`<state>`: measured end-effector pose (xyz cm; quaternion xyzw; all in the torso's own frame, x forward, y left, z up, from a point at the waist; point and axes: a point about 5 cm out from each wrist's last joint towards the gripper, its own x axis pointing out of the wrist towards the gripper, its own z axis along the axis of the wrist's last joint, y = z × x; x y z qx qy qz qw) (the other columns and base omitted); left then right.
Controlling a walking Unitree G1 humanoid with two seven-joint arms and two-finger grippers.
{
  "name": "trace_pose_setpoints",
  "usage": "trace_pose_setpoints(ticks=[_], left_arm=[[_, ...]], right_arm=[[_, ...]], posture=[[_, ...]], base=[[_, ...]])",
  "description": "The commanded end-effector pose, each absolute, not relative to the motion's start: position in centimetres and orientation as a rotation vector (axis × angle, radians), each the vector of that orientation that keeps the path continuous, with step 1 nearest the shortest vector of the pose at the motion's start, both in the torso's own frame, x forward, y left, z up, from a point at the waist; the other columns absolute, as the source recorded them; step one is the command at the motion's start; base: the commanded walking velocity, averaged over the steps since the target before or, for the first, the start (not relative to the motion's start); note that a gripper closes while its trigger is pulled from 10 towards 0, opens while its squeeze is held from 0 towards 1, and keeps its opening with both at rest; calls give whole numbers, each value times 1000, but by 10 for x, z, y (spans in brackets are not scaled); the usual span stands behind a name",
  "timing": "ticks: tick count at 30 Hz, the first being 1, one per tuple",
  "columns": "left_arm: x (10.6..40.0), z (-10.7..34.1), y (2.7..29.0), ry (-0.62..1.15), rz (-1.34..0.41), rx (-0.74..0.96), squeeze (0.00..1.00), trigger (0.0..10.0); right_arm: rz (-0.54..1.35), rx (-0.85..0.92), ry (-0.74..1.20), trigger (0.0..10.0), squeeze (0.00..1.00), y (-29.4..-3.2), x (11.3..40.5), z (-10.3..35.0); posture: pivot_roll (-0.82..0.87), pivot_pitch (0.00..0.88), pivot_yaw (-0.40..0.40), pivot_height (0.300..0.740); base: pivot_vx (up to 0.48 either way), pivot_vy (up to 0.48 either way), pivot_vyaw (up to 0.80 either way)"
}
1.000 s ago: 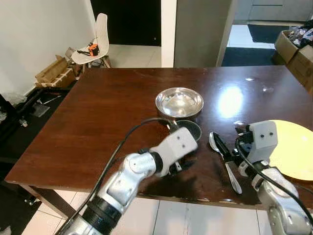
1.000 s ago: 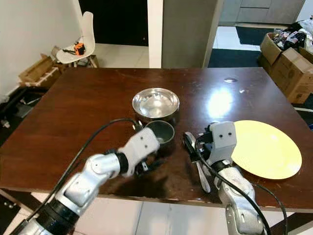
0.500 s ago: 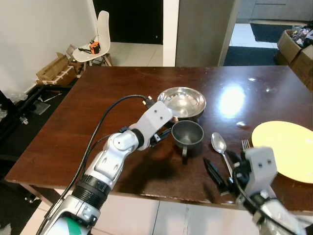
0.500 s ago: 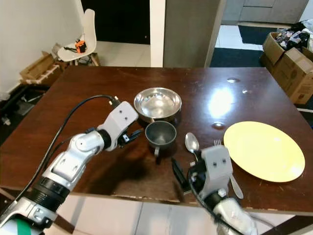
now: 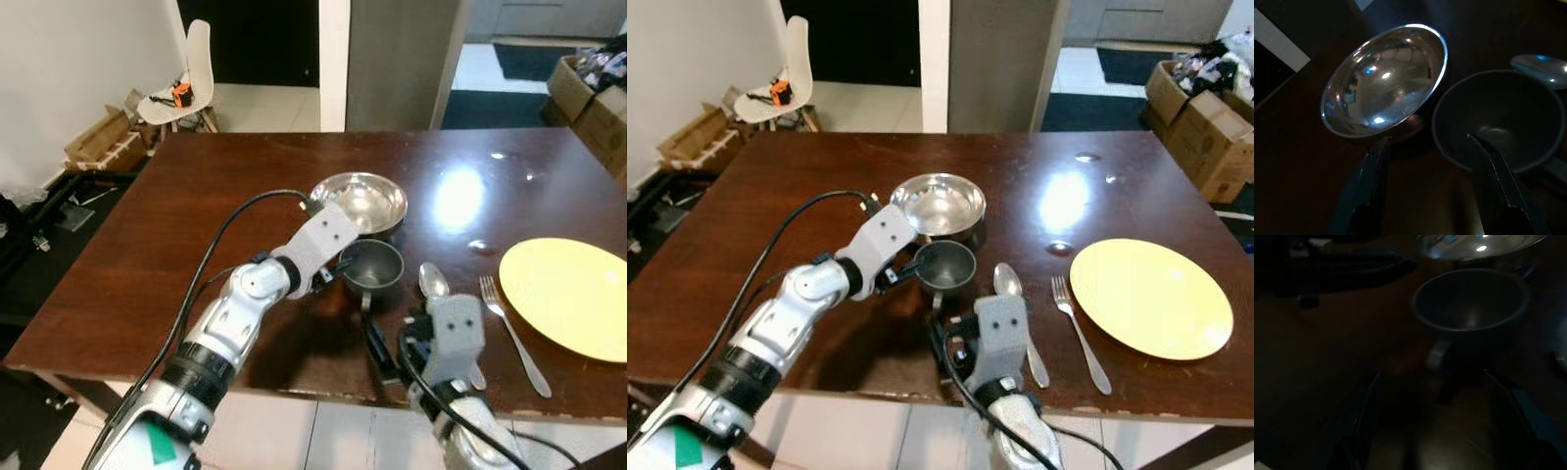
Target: Setting the table
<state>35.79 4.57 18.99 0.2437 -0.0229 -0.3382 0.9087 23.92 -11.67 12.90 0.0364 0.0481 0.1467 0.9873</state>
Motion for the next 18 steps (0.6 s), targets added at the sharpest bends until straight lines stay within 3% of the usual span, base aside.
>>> trace_pose_setpoints(ticks=[1,7,18], left_arm=[[359,186,49,-35,-686,512,0,10000],[361,186,52,-37,-674,513,0,10000],[362,187,52,-44,-675,516,0,10000]], right_arm=[[330,80,142,10000,0,-108,241,121],[346,28,196,10000,0,-102,241,111],[200,-13,212,10000,0,-121,268,101]], posture=[[-63,41,150,740],[-63,39,148,740],[-51,29,153,740]], base=[[0,0,0],[0,0,0],[0,0,0]])
